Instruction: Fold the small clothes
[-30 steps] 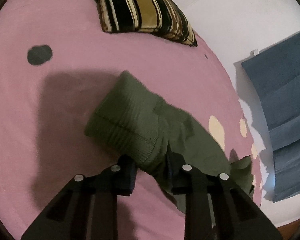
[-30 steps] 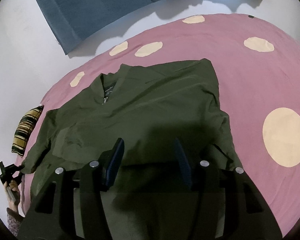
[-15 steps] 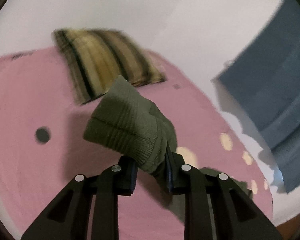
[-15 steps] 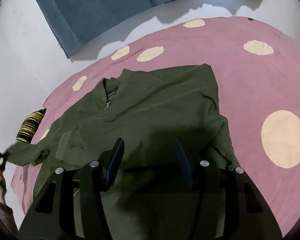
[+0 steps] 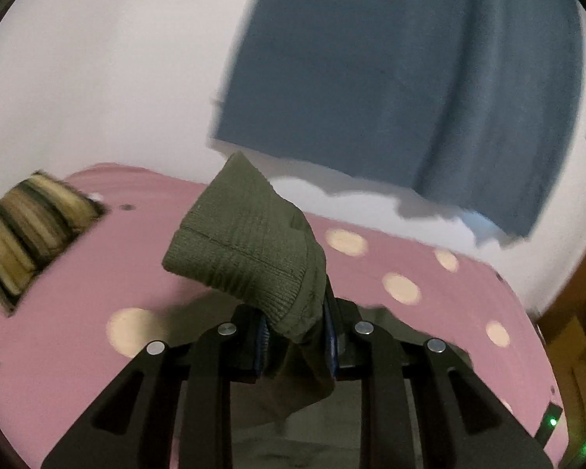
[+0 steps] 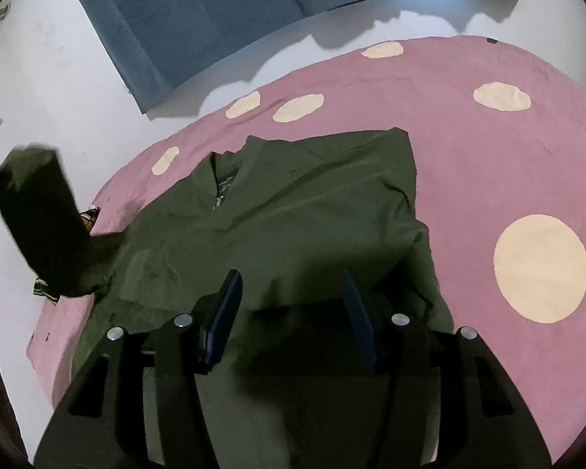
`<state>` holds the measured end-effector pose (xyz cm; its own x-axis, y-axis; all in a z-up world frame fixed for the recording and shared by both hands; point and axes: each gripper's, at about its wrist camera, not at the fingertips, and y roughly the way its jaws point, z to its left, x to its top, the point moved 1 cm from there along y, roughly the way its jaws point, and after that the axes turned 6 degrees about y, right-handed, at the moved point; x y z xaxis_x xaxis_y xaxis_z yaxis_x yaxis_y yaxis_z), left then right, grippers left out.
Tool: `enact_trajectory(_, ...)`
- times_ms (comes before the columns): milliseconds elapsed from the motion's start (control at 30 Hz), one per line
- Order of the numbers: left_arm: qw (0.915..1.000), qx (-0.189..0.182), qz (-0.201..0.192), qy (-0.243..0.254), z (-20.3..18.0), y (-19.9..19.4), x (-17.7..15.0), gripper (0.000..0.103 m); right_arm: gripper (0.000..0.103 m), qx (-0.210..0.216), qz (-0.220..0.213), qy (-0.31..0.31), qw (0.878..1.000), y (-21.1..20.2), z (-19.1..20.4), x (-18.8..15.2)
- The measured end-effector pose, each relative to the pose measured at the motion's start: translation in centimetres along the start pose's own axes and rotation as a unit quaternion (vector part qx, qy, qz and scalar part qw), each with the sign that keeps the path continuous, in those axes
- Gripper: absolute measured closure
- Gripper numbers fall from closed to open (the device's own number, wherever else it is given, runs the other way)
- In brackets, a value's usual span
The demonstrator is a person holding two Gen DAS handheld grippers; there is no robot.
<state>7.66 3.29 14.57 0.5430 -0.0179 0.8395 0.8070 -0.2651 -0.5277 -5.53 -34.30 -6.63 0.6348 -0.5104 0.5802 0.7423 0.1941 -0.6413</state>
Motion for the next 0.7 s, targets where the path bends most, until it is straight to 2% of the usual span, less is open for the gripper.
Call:
enact_trajectory(100, 0.9987, -0.027, 0.025, 0.035, -5.5, 3.0, -2.2, 0.079, 0.050, 0.000, 0.005, 0.001, 1.000, -0.3, -0.4, -0.2)
enact_trajectory(233, 0.9939, -0.029, 0.058, 0.089, -11.5, 7.1, -6.6, 0.079, 0.049, -0.001, 0.018, 0.015, 1.000, 0.0, -1.7, -0.6)
enact_trajectory(333, 0.9861, -0.031, 0.098, 0.131, -15.4, 10.3, -10.7, 0.078, 0.049, 0.003, 0.027, 0.032, 0.999, 0.4, -2.8, -0.9)
enact_trajectory(433, 0.9779, -0.046, 0.142, 0.147, -17.6, 12.5, -13.7, 0.073, 0.048, 0.007, 0.033, 0.047, 0.998, 0.7, -3.5, -1.0)
enact_trajectory(533, 0.9736, -0.057, 0.159, 0.154, -19.6, 12.6, -15.5, 0.057, 0.044, 0.013, 0.036, 0.059, 0.998, 0.7, -3.9, -1.0)
enact_trajectory(600, 0.9752, -0.062, 0.138, 0.161, -20.5, 11.6, -15.6, 0.036, 0.044, 0.013, 0.034, 0.061, 0.997, 0.5, -4.0, -0.9)
enact_trajectory(700, 0.9783, -0.080, 0.103, 0.161, -20.4, 9.3, -14.8, 0.029, 0.044, 0.021, 0.030, 0.068, 0.997, 0.2, -4.1, -0.7)
